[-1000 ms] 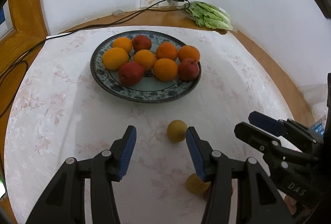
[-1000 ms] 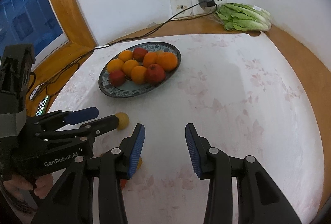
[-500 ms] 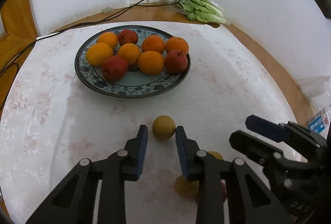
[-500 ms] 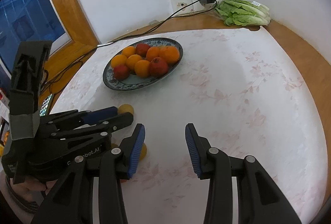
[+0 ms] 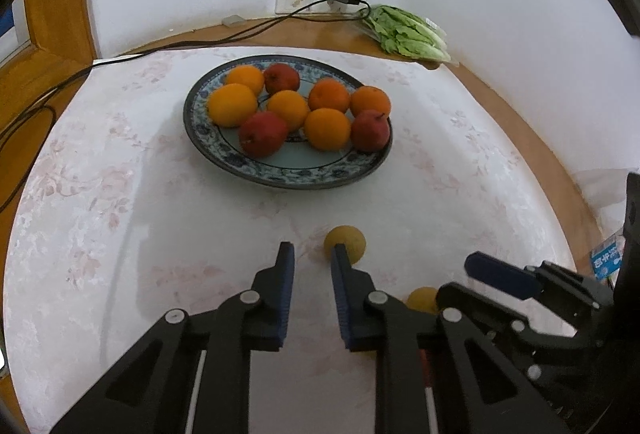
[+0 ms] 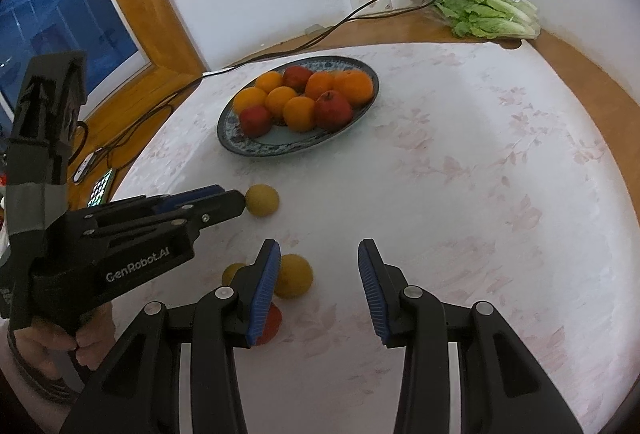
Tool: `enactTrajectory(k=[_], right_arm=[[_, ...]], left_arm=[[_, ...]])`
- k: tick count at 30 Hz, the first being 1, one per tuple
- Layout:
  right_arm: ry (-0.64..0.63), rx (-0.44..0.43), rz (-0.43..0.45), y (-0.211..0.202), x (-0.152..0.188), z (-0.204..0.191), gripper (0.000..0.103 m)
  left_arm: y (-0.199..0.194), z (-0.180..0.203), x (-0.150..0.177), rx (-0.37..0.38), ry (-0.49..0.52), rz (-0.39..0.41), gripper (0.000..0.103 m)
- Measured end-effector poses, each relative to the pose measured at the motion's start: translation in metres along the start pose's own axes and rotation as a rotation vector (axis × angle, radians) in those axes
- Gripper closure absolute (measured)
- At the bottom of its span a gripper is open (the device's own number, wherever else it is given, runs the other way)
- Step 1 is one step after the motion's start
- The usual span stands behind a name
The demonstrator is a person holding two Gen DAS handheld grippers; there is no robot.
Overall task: Organize fruits
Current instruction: 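Grasp a small yellow-green pear with the left tool while the right tool grasps a yellow pear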
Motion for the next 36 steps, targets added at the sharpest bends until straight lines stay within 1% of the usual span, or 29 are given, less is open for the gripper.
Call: enactTrajectory(k=[3,5,7,11,15,16,18,24,33,36], right_arm=[[0.001,-0.004,-0.001,-0.001,0.002,-0.001,0.061],[0.002,0.0,0.0,-0.002,0.002,-0.001,0.061],[0.006,0.004,0.004,-0.003,0.002,0.001,0.061],[0.019,0.013,0.005,-0.006,0.002,0.005,0.061],[0.04,0.021,0.005,-0.007,0.002,0.012,0.061],[0.043,0.022,0.006,-0.007,0.002,0.012,0.061],[0.043,0.021,0.006,-0.008,0.001,0.013,0.061],[0.044,0.001,-0.004,-0.006,0.003,0.009,0.061],[0.062,-0.061,-0.034,0.002,0.006,0.002,0.061],[0.092,-0.095,-0.062,0.009,0.007,0.001,0.062]], left_arm=[[0.0,0.006,0.0,0.028,0.008,-0.001,0.083],[0.001,0.011,0.0,0.035,0.023,-0.004,0.078],[0.005,0.016,-0.001,0.035,0.037,-0.006,0.077],[0.011,0.025,-0.002,0.045,0.057,-0.01,0.073],[0.018,0.03,-0.003,0.037,0.076,-0.015,0.074],[0.019,0.03,-0.003,0.033,0.078,-0.01,0.078],[0.019,0.029,-0.003,0.035,0.081,-0.003,0.078],[0.011,0.021,-0.003,0.027,0.057,0.012,0.079],[0.001,-0.005,-0.003,-0.009,-0.009,0.013,0.078],[-0.001,-0.012,-0.003,-0.015,-0.03,0.017,0.078]])
Point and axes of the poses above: each gripper's, at about its wrist camera, not at the fingertips, and y roughly the way its jaws point, z to its right, x to its underside, the point moved 4 cm from there along y, roughly the way its jaws point, and after that the axes turned 5 degrees about -x, right-handed, at the moved point
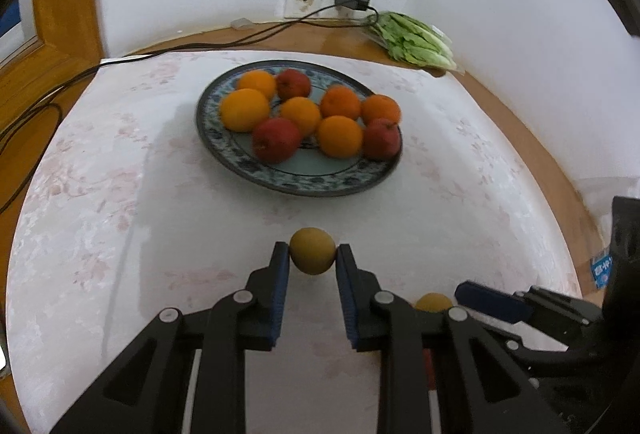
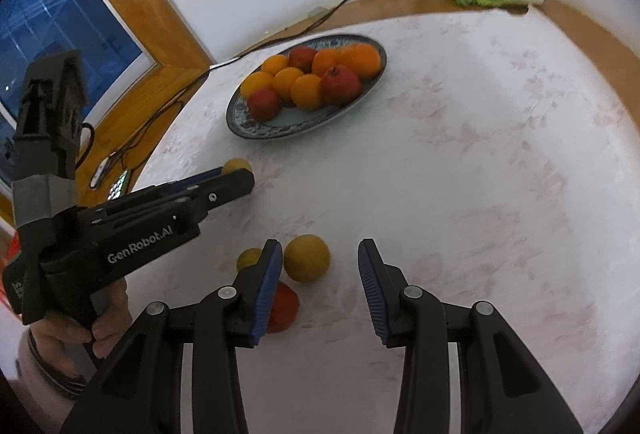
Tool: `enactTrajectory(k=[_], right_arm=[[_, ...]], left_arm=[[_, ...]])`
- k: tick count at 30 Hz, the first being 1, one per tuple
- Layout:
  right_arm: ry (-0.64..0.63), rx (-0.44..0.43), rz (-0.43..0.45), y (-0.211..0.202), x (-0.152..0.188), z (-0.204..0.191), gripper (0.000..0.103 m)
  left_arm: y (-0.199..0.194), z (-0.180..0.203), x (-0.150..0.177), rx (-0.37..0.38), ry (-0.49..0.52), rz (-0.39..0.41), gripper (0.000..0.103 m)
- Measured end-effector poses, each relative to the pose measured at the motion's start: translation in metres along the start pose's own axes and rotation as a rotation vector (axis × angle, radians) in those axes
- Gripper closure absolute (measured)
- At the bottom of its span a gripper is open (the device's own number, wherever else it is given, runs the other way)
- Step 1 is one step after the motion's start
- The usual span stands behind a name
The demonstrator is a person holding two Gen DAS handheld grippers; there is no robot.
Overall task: Organize fruits
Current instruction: 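Grasp a small yellow-green pear with the left tool while the right tool grasps a yellow pear, then carry both held pears over the plate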
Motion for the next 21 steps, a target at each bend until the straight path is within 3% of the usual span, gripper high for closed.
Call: enactTrajectory(k=[6,21], right_arm=[[0.004,-0.012,-0.032,0.012,-0.001,-0.003,0.075],[-0.042,-0.018,0.009,0.004,-0.021,-0.011,0.076]], left_arm=[[-0.002,-0.006,0.0,-0.002,-0.019,0.007,0.078],[-0.014,-0.012,-0.016,-0.011,-0.03,0.046,0.078]])
Point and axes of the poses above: each gripper's, at about its wrist camera, not at the fingertips, and y roughly the way its jaws point, z to its right, x to its underside, the point moved 4 cm from there along y, roughly the way its jaws point, and after that the axes turned 5 degrees about -x, right-handed, at the moved point
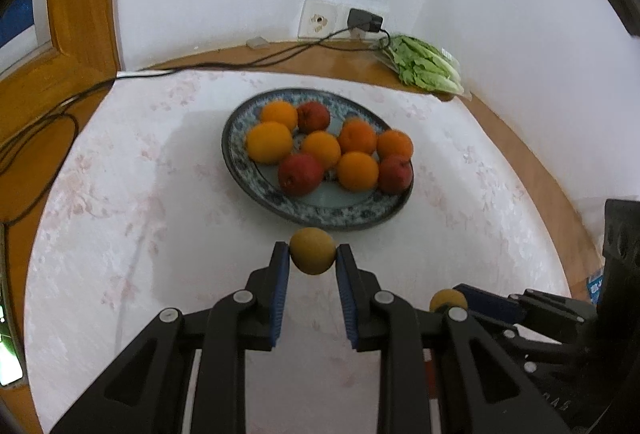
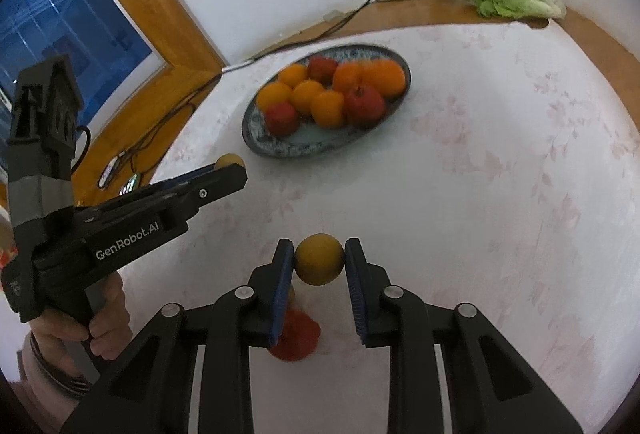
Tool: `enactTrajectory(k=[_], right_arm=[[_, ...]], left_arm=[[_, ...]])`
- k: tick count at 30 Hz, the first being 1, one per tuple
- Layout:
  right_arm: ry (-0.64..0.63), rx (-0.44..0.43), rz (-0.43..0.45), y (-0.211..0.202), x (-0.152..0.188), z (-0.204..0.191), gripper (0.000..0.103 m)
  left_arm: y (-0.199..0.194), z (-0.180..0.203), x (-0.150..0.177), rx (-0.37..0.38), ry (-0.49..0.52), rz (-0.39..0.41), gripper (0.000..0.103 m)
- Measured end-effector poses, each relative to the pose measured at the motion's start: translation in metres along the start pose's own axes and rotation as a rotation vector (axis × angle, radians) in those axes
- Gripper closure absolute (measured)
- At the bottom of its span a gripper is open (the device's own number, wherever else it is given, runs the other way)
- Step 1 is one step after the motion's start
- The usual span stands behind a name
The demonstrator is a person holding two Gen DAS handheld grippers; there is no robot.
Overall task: Organize fruits
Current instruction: 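Carry both held pears over the plate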
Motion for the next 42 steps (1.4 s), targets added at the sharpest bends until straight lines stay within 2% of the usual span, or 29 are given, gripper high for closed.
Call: enactTrajectory(k=[9,21,31,42], right_arm=[[-0.04,-0.003,0.046,-0.004,-0.035,-0.006,0.076],[-0.072,0.016,0.092,0.012,-0.083,-0.001,0.076],[-0.045,0.013,0.123,0.031,-0.114,0.009,0.076],[-0.063,0.149,0.103,0.06,-0.135,0.028,0.076]], left_arm=[[-0.001,-0.002,-0.027,0.003,0.017,0.024,0.078],[0.019,-0.002,-0.066,-0.021,0.025,0.06,0.078],[0.047,-0.001,-0.08,-0.009,0.01,0.041,0.078],[0.065,-0.005,-0.089,-0.004,-0.015,0.047,0.078]])
Point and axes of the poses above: each gripper's, at about its wrist camera, not at the fingertips, and y roughly the way its jaws point, z to its right, x to its underside, the point moved 4 cm from there along y, roughly the way its jaws point, and after that the axes turned 5 degrees about -x, right-handed, at the moved point
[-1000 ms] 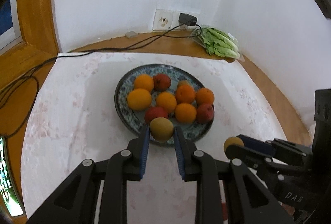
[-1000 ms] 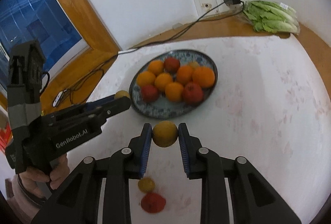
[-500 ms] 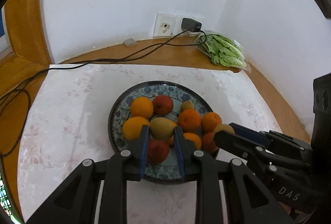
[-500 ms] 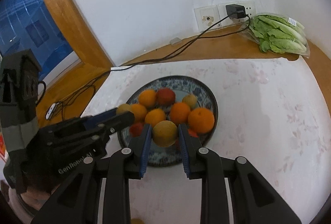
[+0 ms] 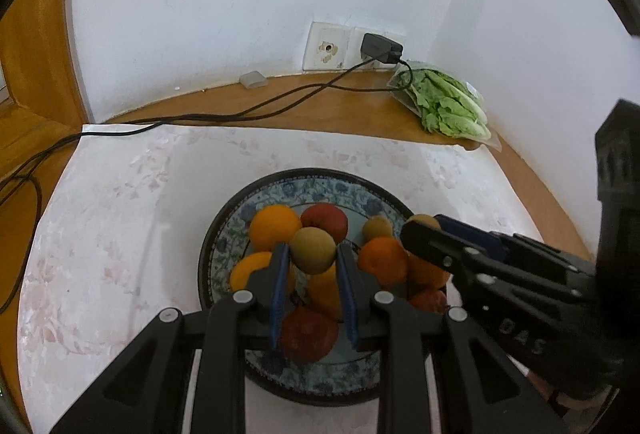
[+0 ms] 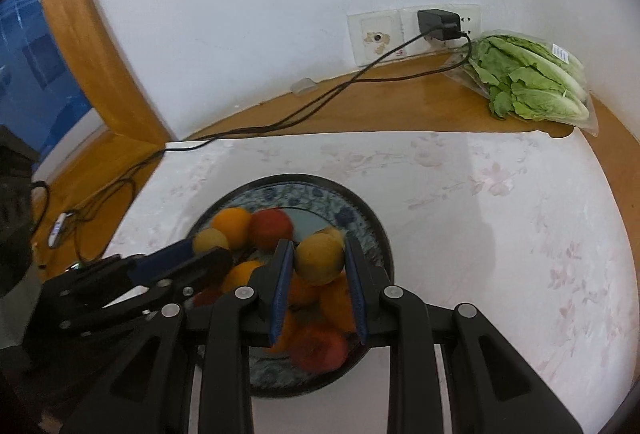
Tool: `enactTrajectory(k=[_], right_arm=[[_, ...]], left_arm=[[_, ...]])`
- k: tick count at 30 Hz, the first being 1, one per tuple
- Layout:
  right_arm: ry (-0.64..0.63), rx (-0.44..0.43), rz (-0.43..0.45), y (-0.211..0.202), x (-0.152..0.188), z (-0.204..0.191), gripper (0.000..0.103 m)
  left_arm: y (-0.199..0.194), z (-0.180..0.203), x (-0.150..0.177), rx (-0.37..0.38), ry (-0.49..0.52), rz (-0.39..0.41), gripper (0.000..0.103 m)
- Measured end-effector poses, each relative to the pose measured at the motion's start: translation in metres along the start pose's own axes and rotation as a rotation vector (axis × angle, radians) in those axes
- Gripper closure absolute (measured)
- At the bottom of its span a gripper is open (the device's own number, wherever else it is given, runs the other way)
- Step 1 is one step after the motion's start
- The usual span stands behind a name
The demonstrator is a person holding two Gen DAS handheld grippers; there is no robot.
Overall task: Organize fruits
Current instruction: 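Carry both held pears over the plate, then open both tools to drop the pears onto the plate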
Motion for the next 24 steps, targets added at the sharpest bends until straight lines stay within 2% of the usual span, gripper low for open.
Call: enactTrajectory(k=[9,13,18,24], right_arm=[[-0.001,0.001,-0.001,0.005,-0.001,0.001,0.075],[0.0,0.004,0.001,0.002,0.0,0.001,0.07],[0.023,-0.005,0.013,-0.006,0.006,0.005,0.063],[0.008,-0.017,0.024,-0.023,0.014,0.001,0.061]], left_arm=[[0.0,0.003,0.002,0.007,0.014,0.007,0.078],[-0.002,0.0,0.002,0.014,0.002,-0.002,0.073],[-0.011,0.0,0.005,-0.003,0.005,0.001,0.057],[-0.024,-0.002,0.015,0.017,-0.001,-0.007,0.057]])
Point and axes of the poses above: each gripper's, at about its wrist camera, not at the fingertips, and y roughly the way its jaws point, z to its right, x to its underside, the point moved 4 cm from there along y, roughly the way its jaws point, and after that the axes turned 5 degrees about -x, right-handed, at the moved point
